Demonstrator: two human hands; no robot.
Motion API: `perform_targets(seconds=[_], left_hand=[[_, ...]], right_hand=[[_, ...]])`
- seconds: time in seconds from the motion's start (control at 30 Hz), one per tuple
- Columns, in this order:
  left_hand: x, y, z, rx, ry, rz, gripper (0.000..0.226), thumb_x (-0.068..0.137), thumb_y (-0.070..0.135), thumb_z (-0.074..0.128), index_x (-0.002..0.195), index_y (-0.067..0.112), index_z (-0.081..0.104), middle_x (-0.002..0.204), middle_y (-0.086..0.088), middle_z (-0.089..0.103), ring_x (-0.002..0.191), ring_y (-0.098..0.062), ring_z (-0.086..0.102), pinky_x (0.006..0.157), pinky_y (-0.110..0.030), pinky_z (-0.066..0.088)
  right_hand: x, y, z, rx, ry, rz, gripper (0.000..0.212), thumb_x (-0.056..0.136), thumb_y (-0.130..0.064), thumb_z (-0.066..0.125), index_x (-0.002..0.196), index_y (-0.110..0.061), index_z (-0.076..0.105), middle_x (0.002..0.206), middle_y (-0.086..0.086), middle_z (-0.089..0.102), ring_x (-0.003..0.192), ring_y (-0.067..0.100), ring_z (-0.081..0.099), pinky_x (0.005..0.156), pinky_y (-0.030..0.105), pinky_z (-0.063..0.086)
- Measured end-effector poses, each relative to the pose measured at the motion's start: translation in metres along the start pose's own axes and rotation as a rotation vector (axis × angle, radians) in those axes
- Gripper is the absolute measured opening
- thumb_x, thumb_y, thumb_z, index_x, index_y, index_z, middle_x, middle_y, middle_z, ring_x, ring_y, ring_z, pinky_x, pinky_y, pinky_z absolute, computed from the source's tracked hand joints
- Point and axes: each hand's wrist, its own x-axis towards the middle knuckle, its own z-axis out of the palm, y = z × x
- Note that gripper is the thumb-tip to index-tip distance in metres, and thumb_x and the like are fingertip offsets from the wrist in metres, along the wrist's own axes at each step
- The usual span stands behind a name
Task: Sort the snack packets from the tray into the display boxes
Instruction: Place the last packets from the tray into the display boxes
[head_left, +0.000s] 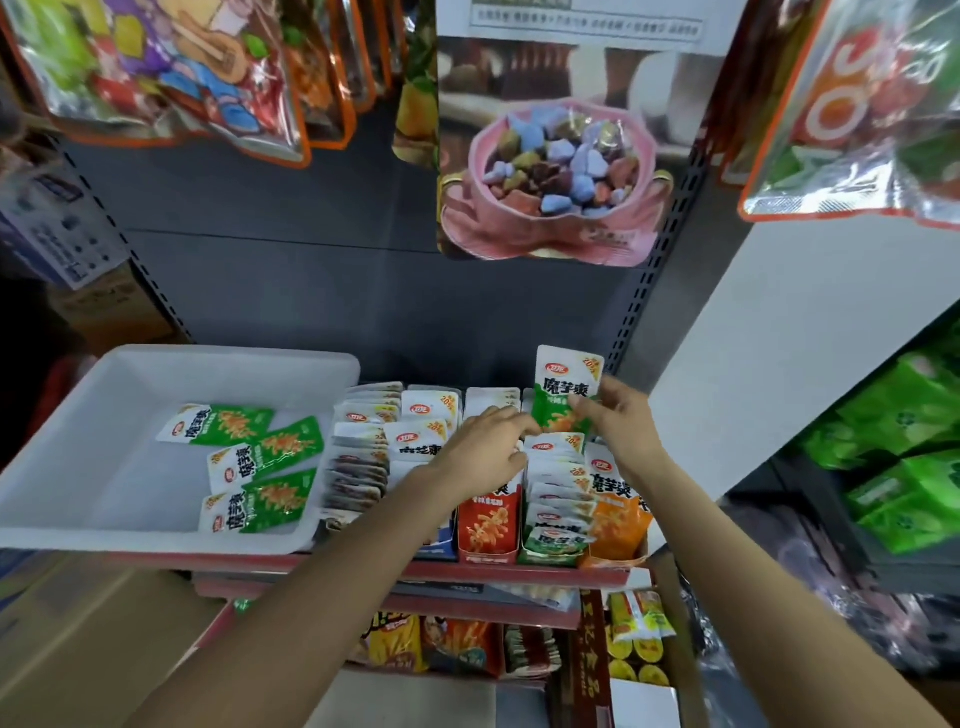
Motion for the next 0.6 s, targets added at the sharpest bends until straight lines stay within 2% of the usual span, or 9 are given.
perform_targets(seconds=[0.1,0.23,0.37,0.47,0.5,0.53,0.57,0.6], left_hand=[[-0.001,-0.002,0.001,0.017,-0.021,-0.004,0.042,0.095,0.014,0.046,0.136,0.022,0.044,0.138,0.001,0.045,0.128,-0.016,0.037,0.107,-0.035,0.032],[-0.001,-0.005,0.003,-0.008,-0.050,-0.029,0.047,0.096,0.012,0.043,0.140,0.025,0.039,0.143,0.000,0.042,0.131,-0.018,0.036,0.107,-0.036,0.033],[-0.001,-0.006,0.005,-0.043,-0.051,-0.044,0.047,0.095,0.012,0.044,0.141,0.025,0.039,0.143,0.000,0.042,0.131,-0.018,0.036,0.106,-0.038,0.035],[-0.001,-0.007,0.006,-0.072,-0.042,-0.055,0.047,0.094,0.012,0.045,0.140,0.023,0.039,0.142,0.000,0.044,0.130,-0.017,0.037,0.105,-0.037,0.036],[-0.001,-0.007,0.006,-0.078,-0.040,-0.058,0.047,0.094,0.012,0.045,0.139,0.023,0.039,0.142,0.000,0.045,0.130,-0.017,0.038,0.105,-0.037,0.037],[-0.001,-0.007,0.006,-0.083,-0.038,-0.060,0.047,0.094,0.012,0.045,0.139,0.023,0.039,0.141,0.000,0.045,0.130,-0.017,0.038,0.105,-0.037,0.037],[-0.002,-0.006,0.006,-0.087,-0.036,-0.061,0.047,0.094,0.012,0.045,0.139,0.023,0.039,0.141,0.000,0.045,0.130,-0.017,0.038,0.105,-0.037,0.036],[-0.002,-0.006,0.006,-0.090,-0.033,-0.059,0.047,0.094,0.012,0.045,0.139,0.022,0.039,0.141,0.000,0.045,0.130,-0.017,0.038,0.106,-0.037,0.036]], right_hand=[[0.003,0.006,0.001,-0.187,0.000,0.088,0.018,0.085,-0.003,0.064,0.102,-0.009,0.064,0.101,0.010,0.070,0.082,0.024,0.069,0.078,0.042,0.057],[0.004,-0.003,0.001,-0.290,0.067,-0.020,0.013,0.091,-0.015,0.060,0.103,-0.010,0.061,0.090,0.000,0.066,0.077,0.016,0.065,0.067,0.030,0.053],[0.004,-0.006,0.001,-0.511,0.059,-0.173,0.010,0.093,-0.014,0.056,0.093,-0.008,0.063,0.080,0.001,0.063,0.075,0.019,0.060,0.063,0.025,0.040],[0.002,-0.004,0.003,-0.737,-0.039,-0.093,0.027,0.092,-0.010,0.055,0.066,-0.017,0.051,0.063,-0.001,0.051,0.070,0.026,0.050,0.053,0.026,0.030],[0.002,-0.004,0.003,-0.768,-0.054,-0.074,0.030,0.092,-0.008,0.054,0.065,-0.020,0.048,0.063,-0.002,0.051,0.071,0.026,0.049,0.052,0.024,0.030],[0.003,-0.004,0.003,-0.765,-0.058,-0.078,0.023,0.092,-0.007,0.052,0.072,-0.018,0.055,0.070,-0.001,0.056,0.073,0.025,0.051,0.055,0.023,0.032],[0.001,-0.004,0.004,-0.739,-0.050,-0.098,0.016,0.093,-0.007,0.051,0.087,-0.014,0.063,0.082,0.002,0.062,0.077,0.022,0.054,0.060,0.024,0.036],[-0.001,-0.005,0.004,-0.714,-0.038,-0.136,0.018,0.094,-0.008,0.049,0.102,-0.012,0.065,0.094,0.002,0.064,0.082,0.019,0.056,0.067,0.022,0.037]])
